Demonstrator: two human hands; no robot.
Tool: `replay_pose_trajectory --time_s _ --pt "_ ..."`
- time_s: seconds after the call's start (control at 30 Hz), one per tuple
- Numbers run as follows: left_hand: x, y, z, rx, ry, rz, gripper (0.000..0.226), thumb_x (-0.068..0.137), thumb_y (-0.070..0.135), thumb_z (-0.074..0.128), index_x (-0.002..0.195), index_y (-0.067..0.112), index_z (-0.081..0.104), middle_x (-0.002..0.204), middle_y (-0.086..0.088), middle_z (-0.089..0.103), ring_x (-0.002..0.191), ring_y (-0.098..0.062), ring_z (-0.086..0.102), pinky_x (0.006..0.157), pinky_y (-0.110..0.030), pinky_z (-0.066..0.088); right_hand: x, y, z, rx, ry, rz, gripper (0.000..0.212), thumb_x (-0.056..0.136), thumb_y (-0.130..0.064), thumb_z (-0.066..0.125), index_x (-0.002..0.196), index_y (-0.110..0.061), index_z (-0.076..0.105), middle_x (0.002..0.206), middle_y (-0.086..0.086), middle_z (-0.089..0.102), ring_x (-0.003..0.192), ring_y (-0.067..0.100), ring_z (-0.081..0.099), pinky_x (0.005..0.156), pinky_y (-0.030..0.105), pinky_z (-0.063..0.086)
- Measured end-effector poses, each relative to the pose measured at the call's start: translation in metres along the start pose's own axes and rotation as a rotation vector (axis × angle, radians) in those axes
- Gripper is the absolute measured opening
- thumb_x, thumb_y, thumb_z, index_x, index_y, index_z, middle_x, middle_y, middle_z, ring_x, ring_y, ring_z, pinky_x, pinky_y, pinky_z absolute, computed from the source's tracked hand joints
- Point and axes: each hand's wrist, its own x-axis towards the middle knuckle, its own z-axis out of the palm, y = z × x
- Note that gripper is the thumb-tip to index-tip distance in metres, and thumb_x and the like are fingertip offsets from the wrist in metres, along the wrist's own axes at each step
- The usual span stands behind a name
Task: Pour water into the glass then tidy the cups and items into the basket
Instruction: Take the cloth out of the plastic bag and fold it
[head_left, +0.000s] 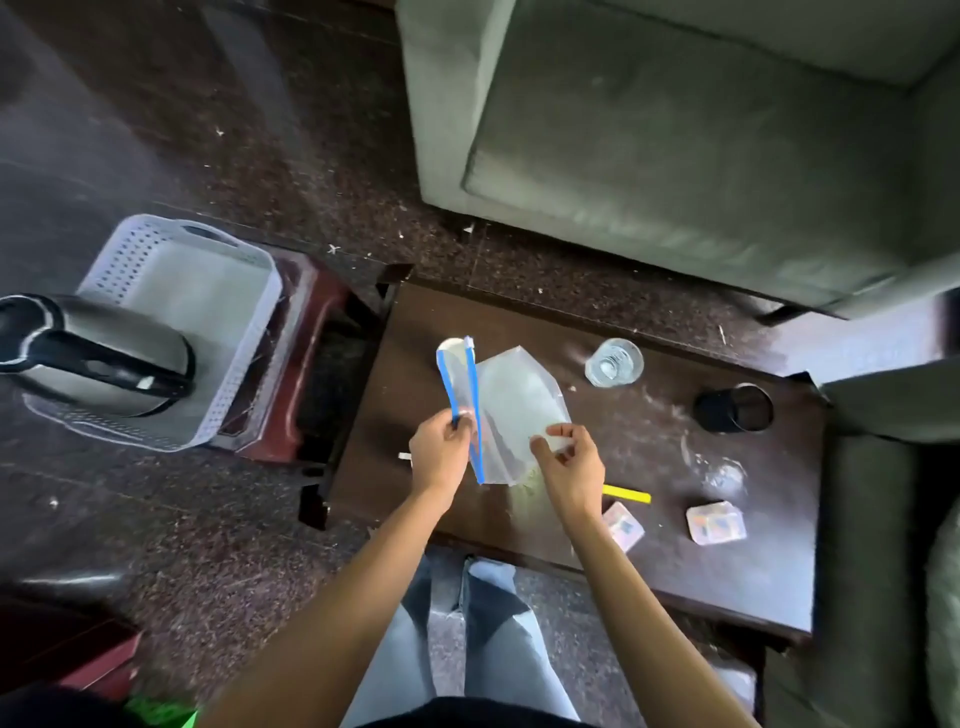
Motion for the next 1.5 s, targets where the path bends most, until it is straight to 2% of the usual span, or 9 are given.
replay_pose_trajectory --time_s 0.13,0.33,0.67,0.77,0.93,1.0,1.1,1.27,1.5 --pt "-0.025 -0.010 0.032 0.128 -0.090 0.114 0.031 0.092 0.024 0.052 0.072 0.001 0.057 0.063 -0.015 0.059 0.058 -0.020 0.049 0.057 -0.034 0.041 -0.002 0.042 -0.021 -0.219 0.003 -0.001 0.039 0.084 -0.040 0.069 0.114 -0.016 0.065 0.137 0.015 0.048 0.133 0.030 0.037 0.110 0.041 0.031" --pt "-0.041 -0.019 0.063 0.383 -0.253 0.176 0.020 0.090 0.018 0.054 0.078 0.007 0.065 0.074 -0.011 0.068 0.071 -0.027 0.064 0.063 -0.037 0.049 -0.006 0.033 -0.031 0.069 -0.200 0.133 0.046 0.083 -0.029 0.073 0.118 -0.012 0.049 0.097 -0.005 0.063 0.092 0.015 0.061 0.062 0.001 0.039" --pt "-0.056 -0.025 0.074 0.425 -0.210 0.122 0.028 0.083 0.006 0.051 0.057 0.013 0.052 0.054 -0.001 0.056 0.054 -0.020 0.048 0.053 -0.026 0.034 -0.002 0.048 -0.027 -0.271 -0.226 -0.244 0.036 0.083 0.002 0.048 0.113 -0.018 0.050 0.102 0.008 0.051 0.076 0.026 0.053 0.065 0.027 0.042" --pt "-0.053 -0.029 0.074 0.401 -0.081 0.103 0.019 0.083 0.001 0.047 0.068 0.004 0.059 0.069 -0.016 0.064 0.068 -0.036 0.056 0.056 -0.027 0.035 0.002 0.060 -0.035 -0.497 -0.110 -0.264 0.028 0.085 0.003 0.047 0.106 -0.011 0.059 0.106 0.010 0.042 0.083 0.028 0.049 0.070 0.033 0.045" --pt "-0.054 -0.023 0.079 0.385 -0.034 0.194 0.021 0.087 0.008 0.050 0.093 0.008 0.071 0.086 -0.008 0.072 0.079 -0.026 0.064 0.070 -0.033 0.051 0.005 0.061 -0.031 -0.949 0.067 -0.559 0.019 0.066 -0.005 0.069 0.083 -0.013 0.067 0.092 0.012 0.046 0.077 0.028 0.041 0.060 0.033 0.045" --pt "-0.056 -0.019 0.082 0.446 -0.024 0.245 0.018 0.089 0.012 0.051 0.089 0.008 0.069 0.081 -0.010 0.071 0.074 -0.029 0.063 0.066 -0.034 0.050 0.002 0.057 -0.027 -0.743 -0.200 -0.623 0.024 0.072 0.001 0.066 0.094 -0.009 0.070 0.091 0.013 0.054 0.081 0.032 0.053 0.062 0.034 0.048" --pt "-0.059 -0.017 0.079 0.481 0.019 0.335 0.016 0.090 0.011 0.053 0.083 0.004 0.065 0.072 -0.015 0.067 0.065 -0.033 0.060 0.056 -0.032 0.040 0.013 0.047 -0.024 -0.399 -0.418 -0.283 0.037 0.085 0.001 0.052 0.118 -0.009 0.065 0.108 0.012 0.065 0.096 0.028 0.063 0.082 0.027 0.045" --pt "-0.071 -0.019 0.075 0.576 0.059 0.574 0.019 0.090 0.015 0.057 0.103 0.007 0.070 0.079 -0.011 0.073 0.066 -0.029 0.068 0.057 -0.033 0.052 0.035 0.038 -0.024 -0.012 -0.492 0.178 0.015 0.085 -0.001 0.049 0.077 -0.003 0.061 0.072 0.008 0.061 0.070 0.022 0.056 0.068 0.036 0.049" --pt "-0.082 -0.015 0.082 0.858 0.167 0.764 0.035 0.084 0.030 0.044 0.093 0.019 0.075 0.050 0.001 0.062 0.036 -0.017 0.057 0.032 -0.020 0.040 0.032 0.038 -0.012 0.343 -0.317 0.340 0.011 0.085 -0.017 0.053 0.092 -0.012 0.061 0.079 0.006 0.063 0.076 0.023 0.058 0.076 0.039 0.054"
